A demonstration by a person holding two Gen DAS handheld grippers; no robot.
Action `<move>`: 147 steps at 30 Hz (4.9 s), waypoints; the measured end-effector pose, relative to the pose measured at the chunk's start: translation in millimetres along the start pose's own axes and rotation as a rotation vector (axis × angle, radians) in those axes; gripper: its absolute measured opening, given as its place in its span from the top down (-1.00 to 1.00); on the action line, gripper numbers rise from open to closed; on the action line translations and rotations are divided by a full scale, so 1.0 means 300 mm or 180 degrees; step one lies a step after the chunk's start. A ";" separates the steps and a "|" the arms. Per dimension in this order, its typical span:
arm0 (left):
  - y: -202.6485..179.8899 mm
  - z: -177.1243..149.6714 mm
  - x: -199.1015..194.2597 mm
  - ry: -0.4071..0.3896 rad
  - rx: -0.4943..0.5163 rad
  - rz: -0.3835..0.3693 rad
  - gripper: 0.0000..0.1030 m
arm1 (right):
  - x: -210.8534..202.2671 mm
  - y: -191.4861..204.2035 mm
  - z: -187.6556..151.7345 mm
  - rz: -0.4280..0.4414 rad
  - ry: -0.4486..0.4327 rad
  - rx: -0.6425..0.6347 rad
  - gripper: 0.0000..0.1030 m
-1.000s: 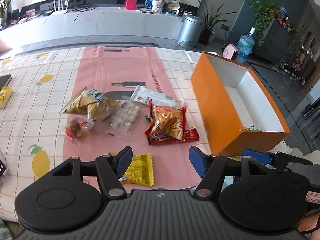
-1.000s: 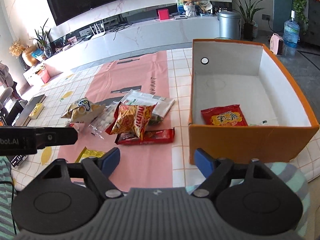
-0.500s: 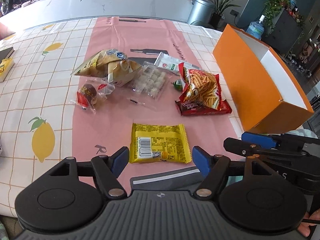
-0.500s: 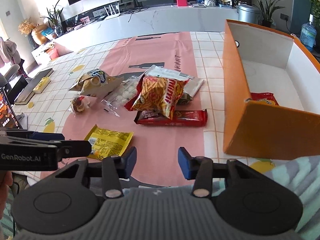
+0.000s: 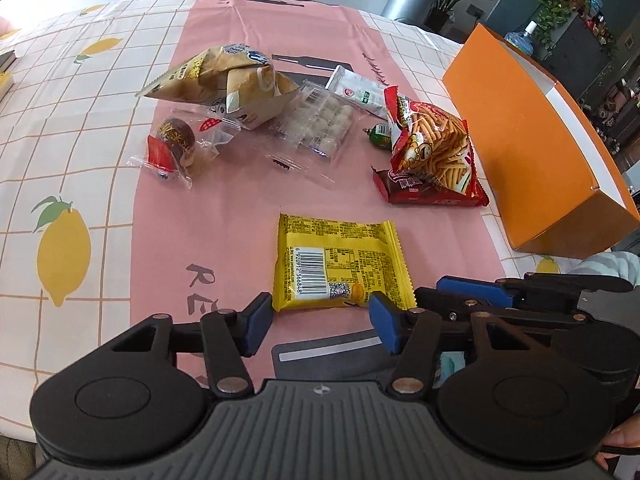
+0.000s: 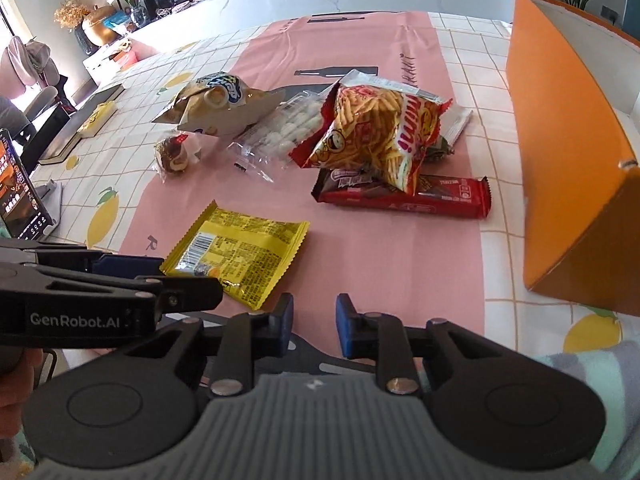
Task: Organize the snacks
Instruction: 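Move the left tool to the yellow packet while the right tool approaches the red mimi bag, then grasp the yellow packet with the left tool while the right tool grasps the mimi bag, then carry the yellow packet and mimi bag over the orange box with both tools, then lower both bags into the orange box and open both tools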
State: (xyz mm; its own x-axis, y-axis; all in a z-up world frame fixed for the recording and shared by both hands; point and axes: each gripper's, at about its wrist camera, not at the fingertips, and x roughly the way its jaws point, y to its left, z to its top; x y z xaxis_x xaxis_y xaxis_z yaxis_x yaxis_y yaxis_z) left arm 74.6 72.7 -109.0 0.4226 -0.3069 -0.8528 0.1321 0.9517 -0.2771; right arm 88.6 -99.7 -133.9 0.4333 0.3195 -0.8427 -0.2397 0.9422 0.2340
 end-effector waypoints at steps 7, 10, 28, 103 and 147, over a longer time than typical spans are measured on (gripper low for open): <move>0.027 0.016 0.007 -0.0051 -0.0173 -0.0031 0.31 | -0.001 0.029 -0.014 0.0099 0.0077 -0.0117 0.57; 0.012 0.013 0.012 0.0018 -0.0098 -0.0063 0.33 | 0.006 0.039 -0.010 0.0139 0.0063 -0.0140 0.57; -0.172 0.074 0.003 -0.0146 0.1509 0.0086 -0.69 | -0.054 -0.075 0.086 -0.0189 -0.0299 -0.0003 0.29; -0.697 0.201 -0.271 -0.1238 0.1474 -0.0154 -0.24 | -0.649 -0.375 0.019 -0.0940 -0.1352 0.0050 0.81; -0.995 0.425 0.411 0.0157 0.3083 0.0190 -0.25 | -0.257 -0.790 0.270 -0.1226 0.0262 -0.0663 0.81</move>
State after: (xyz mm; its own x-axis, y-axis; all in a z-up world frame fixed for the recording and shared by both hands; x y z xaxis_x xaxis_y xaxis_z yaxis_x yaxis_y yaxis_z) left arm 201.6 -248.8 -75.1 0.4174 -0.2367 -0.8773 0.8019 0.5501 0.2331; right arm 182.4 -339.6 -85.3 0.4567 -0.0679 -0.8870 -0.2480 0.9478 -0.2003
